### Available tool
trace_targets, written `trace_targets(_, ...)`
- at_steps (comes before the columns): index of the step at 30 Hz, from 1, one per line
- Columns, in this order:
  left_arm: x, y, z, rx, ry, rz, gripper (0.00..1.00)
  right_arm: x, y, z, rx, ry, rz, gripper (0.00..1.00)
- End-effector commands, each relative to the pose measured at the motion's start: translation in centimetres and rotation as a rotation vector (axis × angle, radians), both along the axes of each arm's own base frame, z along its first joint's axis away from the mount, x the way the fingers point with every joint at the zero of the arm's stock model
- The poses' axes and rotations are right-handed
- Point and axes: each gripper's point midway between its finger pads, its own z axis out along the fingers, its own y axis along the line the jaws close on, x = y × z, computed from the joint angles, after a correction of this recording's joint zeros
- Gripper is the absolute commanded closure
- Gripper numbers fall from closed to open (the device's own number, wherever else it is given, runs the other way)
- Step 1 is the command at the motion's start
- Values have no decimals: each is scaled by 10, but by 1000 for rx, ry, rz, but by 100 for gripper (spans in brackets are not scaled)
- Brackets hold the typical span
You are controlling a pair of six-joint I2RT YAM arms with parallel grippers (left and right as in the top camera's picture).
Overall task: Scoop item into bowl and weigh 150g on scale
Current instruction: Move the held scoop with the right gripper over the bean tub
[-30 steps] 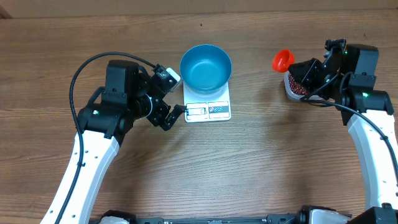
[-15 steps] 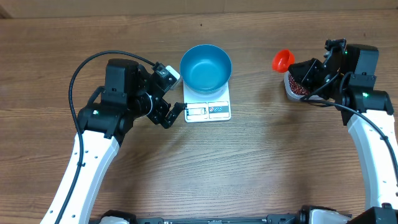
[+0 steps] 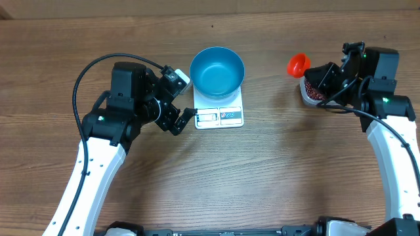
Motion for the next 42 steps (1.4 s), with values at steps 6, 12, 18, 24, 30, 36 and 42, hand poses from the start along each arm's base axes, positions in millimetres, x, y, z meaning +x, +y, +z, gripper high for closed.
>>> trace_targets(6,2,3,1,-11,6,20,0,-1,-3,6,-28,-8,6,96)
trace_targets(12,2,3,1,-12,7,20,0,-9,-3,-2,-24,42,4,96)
trace_targets(18,2,3,1,-12,8,20,0,-21,-10,-17,-58,124,-24,96)
trace_targets(24,2,3,1,-11,8,20,0,-28,-11,-14,-79,125,-19,96)
trace_targets(30,2,3,1,-11,9,20,0,-31,-15,2,-105,73,-39,96)
trace_targets(36,2,3,1,-11,8,20,0,-38,-14,8,-110,64,-36,96)
trace_targets(42,2,3,1,-11,8,20,0,-39,-14,7,-124,63,-22,96)
